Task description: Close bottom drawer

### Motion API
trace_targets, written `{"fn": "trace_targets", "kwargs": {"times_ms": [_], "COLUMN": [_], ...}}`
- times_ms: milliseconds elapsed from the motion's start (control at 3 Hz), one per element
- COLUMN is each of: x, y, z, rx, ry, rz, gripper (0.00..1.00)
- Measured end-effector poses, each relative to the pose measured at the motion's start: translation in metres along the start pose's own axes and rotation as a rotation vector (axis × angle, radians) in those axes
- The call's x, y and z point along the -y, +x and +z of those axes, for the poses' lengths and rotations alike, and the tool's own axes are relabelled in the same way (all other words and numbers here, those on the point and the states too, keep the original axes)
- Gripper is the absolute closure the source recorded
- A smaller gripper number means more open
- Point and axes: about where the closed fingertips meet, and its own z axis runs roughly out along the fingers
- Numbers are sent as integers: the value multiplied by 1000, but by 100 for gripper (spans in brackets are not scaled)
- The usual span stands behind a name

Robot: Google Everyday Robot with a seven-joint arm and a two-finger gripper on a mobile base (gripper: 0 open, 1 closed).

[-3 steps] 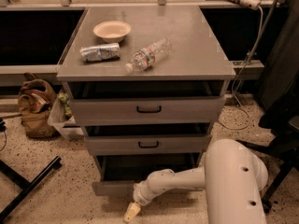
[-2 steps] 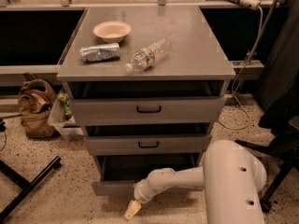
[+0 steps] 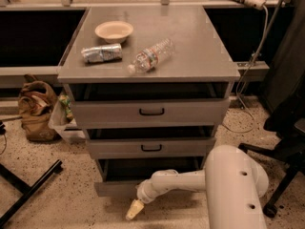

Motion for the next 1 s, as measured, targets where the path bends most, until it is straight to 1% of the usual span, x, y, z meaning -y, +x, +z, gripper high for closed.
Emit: {"fn": "trace_targets", "kwargs": {"times_ms": [333,667,1000], "x": [8,16,36], "y": [-6,-16,-29], "z": [5,10,14], "rx": [4,24,27], "ry": [12,20,39], "rz": [-8,-16,-31], "gripper": [0,0,0]}}
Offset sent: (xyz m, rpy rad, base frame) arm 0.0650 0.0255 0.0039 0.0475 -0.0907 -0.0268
